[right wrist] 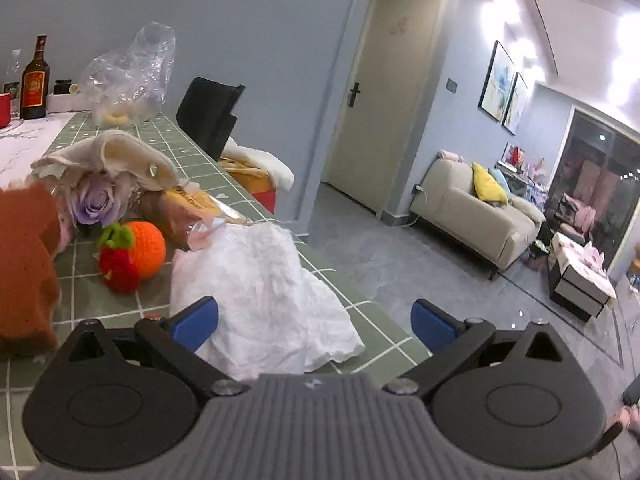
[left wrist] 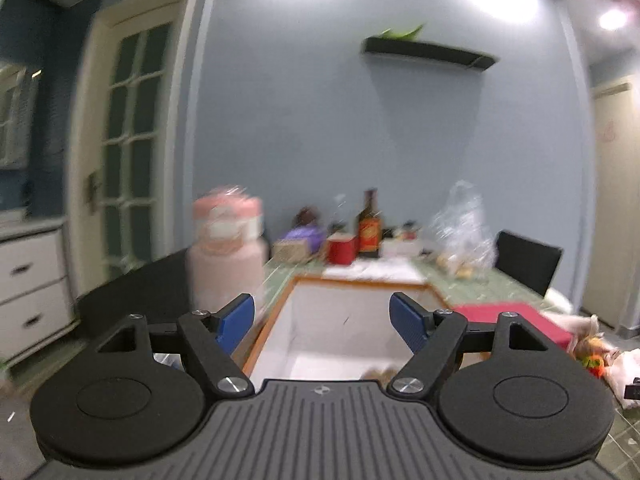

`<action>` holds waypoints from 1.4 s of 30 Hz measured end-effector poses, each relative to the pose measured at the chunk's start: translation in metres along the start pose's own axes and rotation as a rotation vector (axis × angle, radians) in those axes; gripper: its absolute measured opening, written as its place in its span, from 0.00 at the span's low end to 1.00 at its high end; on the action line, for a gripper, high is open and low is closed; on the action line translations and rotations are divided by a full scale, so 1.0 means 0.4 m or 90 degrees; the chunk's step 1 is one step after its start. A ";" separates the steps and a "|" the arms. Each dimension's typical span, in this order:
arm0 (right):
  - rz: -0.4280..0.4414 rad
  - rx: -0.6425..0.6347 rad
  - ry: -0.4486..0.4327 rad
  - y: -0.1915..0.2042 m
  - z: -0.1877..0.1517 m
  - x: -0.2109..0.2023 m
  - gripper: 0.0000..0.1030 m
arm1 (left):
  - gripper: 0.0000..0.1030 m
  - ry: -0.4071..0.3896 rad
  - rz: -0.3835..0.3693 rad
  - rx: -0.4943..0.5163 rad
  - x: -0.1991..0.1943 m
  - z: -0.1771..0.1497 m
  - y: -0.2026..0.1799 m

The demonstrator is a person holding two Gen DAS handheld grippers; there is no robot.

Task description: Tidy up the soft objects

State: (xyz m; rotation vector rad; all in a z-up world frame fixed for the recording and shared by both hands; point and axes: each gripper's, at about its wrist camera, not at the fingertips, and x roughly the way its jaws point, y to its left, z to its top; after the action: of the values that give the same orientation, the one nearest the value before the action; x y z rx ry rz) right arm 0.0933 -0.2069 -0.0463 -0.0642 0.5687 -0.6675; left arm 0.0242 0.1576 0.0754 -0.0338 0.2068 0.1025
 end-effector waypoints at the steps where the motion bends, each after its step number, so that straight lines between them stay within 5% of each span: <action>1: 0.008 -0.001 0.004 0.003 0.001 0.002 0.98 | 0.88 0.025 0.022 -0.009 -0.026 -0.008 -0.002; 7: 0.025 -0.032 0.018 0.028 0.002 0.014 0.97 | 0.89 -0.005 0.001 0.038 -0.198 -0.072 -0.107; 11: 0.042 -0.037 0.025 0.031 0.001 0.021 0.96 | 0.89 0.043 -0.070 0.019 -0.200 -0.120 -0.222; 15: 0.080 -0.084 0.013 0.057 -0.005 0.006 0.60 | 0.86 0.153 -0.157 0.031 -0.127 -0.165 -0.337; 19: 0.102 -0.105 0.002 0.066 -0.015 -0.017 0.24 | 0.85 0.137 -0.167 0.028 -0.117 -0.182 -0.389; 25: 0.226 -0.056 -0.011 -0.035 -0.040 -0.046 0.13 | 0.85 0.103 -0.160 0.000 -0.113 -0.150 -0.387; 32: 0.337 0.048 -0.035 -0.206 -0.084 -0.056 0.08 | 0.85 0.110 -0.140 0.093 -0.053 -0.153 -0.473; 35: 0.352 0.027 -0.030 -0.211 -0.099 -0.047 0.09 | 0.85 0.138 -0.113 0.098 -0.012 -0.170 -0.515; 36: 0.358 0.022 -0.026 -0.211 -0.104 -0.045 0.17 | 0.85 0.152 -0.104 0.099 0.000 -0.178 -0.527; 38: 0.363 0.025 -0.014 -0.214 -0.109 -0.048 0.57 | 0.85 0.185 -0.089 0.103 0.040 -0.190 -0.555; 39: 0.365 0.035 -0.014 -0.219 -0.111 -0.052 0.86 | 0.85 0.192 -0.093 0.103 0.056 -0.194 -0.569; 40: 0.366 0.042 -0.025 -0.224 -0.112 -0.056 0.97 | 0.85 0.196 -0.094 0.104 0.067 -0.198 -0.582; 42: 0.364 0.044 -0.050 -0.223 -0.110 -0.068 0.97 | 0.85 0.198 -0.083 0.117 0.090 -0.206 -0.616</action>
State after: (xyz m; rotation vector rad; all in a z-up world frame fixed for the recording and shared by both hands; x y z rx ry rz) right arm 0.0026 -0.2555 -0.0498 0.1340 0.4575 -0.1274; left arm 0.0686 -0.0874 -0.0069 0.1210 0.5229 -0.0533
